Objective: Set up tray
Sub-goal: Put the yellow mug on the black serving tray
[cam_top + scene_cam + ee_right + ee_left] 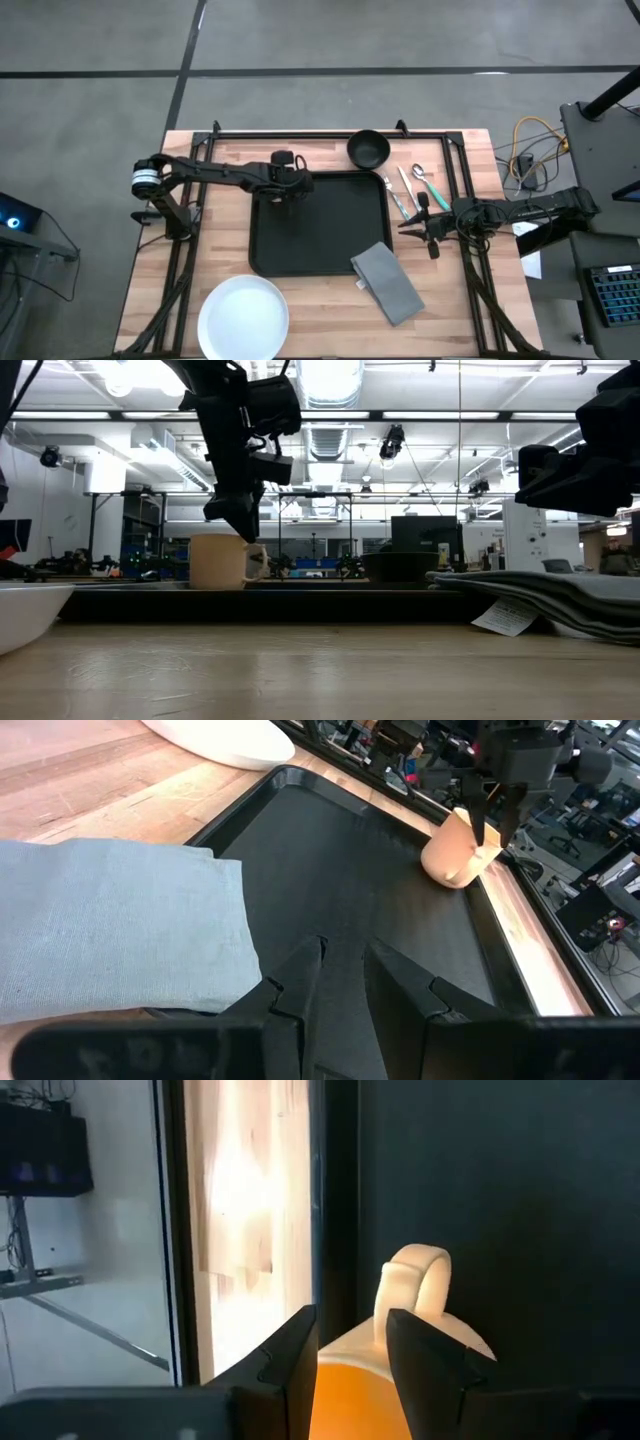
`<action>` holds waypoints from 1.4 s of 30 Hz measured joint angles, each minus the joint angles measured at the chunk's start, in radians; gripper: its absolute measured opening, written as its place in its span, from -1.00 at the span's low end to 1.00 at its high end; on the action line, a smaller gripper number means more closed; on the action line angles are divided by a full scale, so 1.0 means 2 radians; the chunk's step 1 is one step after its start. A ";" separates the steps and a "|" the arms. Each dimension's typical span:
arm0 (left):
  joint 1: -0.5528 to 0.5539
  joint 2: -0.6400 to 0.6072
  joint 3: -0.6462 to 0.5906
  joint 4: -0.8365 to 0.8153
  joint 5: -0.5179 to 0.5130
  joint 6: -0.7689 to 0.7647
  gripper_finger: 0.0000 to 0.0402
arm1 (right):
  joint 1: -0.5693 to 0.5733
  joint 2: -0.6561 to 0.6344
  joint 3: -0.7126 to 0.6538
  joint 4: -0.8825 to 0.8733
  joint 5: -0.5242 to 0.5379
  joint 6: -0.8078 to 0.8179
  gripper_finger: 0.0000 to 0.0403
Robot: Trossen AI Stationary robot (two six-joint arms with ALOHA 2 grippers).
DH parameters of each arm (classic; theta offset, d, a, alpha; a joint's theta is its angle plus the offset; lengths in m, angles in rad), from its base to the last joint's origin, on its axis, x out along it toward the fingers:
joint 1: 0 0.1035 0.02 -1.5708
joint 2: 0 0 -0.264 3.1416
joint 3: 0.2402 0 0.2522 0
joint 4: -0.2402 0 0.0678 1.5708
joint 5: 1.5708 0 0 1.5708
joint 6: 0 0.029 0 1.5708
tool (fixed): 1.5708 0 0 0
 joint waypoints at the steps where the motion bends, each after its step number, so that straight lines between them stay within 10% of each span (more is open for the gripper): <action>1: 0.000 0.000 0.000 0.000 -0.013 0.006 -0.48 | 0.000 0.000 0.000 0.000 0.000 0.000 -0.66; 8: -0.001 0.000 0.003 0.006 -0.071 0.010 -0.48 | 0.000 0.000 0.000 0.000 0.000 0.000 -0.66; 16: -0.005 -0.001 0.005 0.008 0.097 0.019 -0.48 | 0.000 0.000 0.000 0.000 0.000 -0.001 -0.66; 42: 0.023 -0.001 -0.033 0.036 0.100 0.015 -0.48 | 0.000 0.000 0.000 0.001 0.000 0.000 -0.66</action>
